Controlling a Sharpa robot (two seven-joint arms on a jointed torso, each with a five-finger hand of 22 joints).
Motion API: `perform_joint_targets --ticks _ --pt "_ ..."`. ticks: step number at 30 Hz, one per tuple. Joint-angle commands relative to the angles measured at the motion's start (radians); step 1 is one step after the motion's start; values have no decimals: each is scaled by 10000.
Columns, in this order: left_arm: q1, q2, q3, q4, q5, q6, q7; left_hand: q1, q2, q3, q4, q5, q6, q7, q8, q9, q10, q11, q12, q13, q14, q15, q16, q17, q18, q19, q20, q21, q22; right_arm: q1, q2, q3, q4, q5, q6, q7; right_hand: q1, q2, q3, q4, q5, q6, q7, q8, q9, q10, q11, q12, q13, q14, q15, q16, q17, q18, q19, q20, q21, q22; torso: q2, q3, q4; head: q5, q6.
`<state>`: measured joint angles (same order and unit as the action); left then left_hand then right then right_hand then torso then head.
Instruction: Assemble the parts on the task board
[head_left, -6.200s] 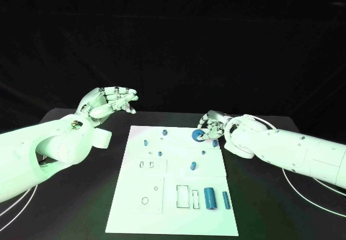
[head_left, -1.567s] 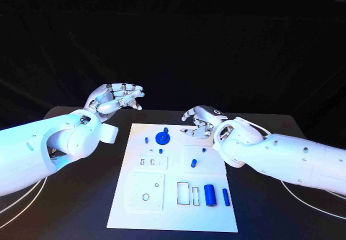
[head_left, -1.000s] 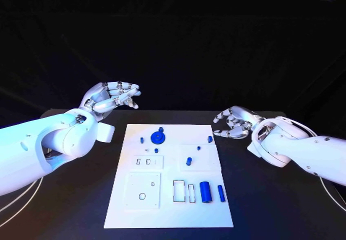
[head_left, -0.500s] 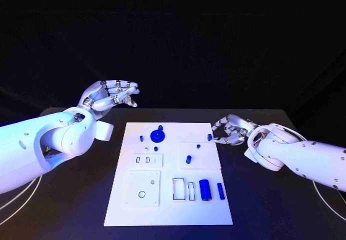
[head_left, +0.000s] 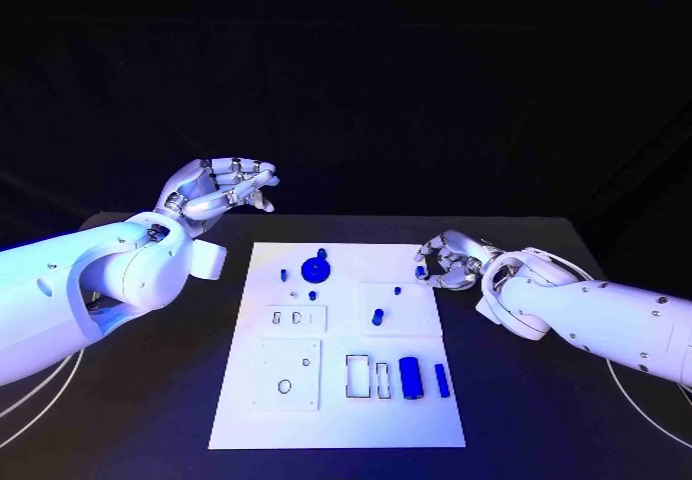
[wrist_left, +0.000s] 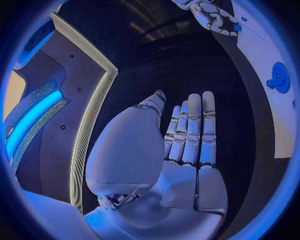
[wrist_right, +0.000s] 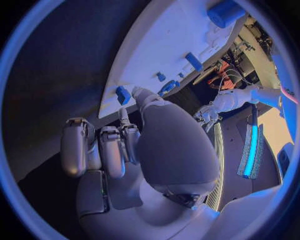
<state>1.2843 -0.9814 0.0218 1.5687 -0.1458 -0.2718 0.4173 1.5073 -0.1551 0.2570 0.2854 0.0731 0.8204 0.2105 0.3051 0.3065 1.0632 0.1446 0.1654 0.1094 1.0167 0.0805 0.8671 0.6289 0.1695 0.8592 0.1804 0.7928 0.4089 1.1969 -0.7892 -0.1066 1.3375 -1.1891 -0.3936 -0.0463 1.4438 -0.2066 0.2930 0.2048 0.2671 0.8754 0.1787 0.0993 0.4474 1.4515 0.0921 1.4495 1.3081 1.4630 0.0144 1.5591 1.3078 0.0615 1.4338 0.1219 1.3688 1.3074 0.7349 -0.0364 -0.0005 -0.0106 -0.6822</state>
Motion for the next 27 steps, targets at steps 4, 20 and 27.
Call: perform_joint_targets --ticks 4,20,27 --pt "11 5 5 9 52 175 102 -79 4 -46 -3 -29 -74 -1 -42 10 -50 15 -26 9 -71 -14 64 -13 114 -77 -4 44 16 -56 74 -4 -125 -6 26 140 185 96 400 -92 46 274 -29 69 38 51 -24 69 1208 994 20 15 2263 -56 -13 2 0 895 -5 -4 -20 13 -11" --pt "11 -6 5 -3 52 172 94 -79 4 -46 -3 -29 -74 -1 -42 10 -50 15 -26 9 -71 -14 64 -13 114 -77 -4 44 16 -74 117 -5 -162 -21 87 149 207 49 1081 -338 -660 485 -49 35 15 106 -43 118 1262 1003 -9 26 2303 -66 14 -32 19 955 -12 5 -24 21 -12" --pt "11 -8 5 -4 52 172 89 -79 4 -46 -3 -29 -74 -1 -42 10 -50 15 -26 9 -71 -14 64 -13 114 -77 -4 44 16 -74 125 -5 -164 -22 20 151 118 140 1377 -418 -704 820 -127 175 72 160 -103 166 1315 1006 -57 29 2315 -71 37 -62 40 994 -8 6 -12 15 -11"
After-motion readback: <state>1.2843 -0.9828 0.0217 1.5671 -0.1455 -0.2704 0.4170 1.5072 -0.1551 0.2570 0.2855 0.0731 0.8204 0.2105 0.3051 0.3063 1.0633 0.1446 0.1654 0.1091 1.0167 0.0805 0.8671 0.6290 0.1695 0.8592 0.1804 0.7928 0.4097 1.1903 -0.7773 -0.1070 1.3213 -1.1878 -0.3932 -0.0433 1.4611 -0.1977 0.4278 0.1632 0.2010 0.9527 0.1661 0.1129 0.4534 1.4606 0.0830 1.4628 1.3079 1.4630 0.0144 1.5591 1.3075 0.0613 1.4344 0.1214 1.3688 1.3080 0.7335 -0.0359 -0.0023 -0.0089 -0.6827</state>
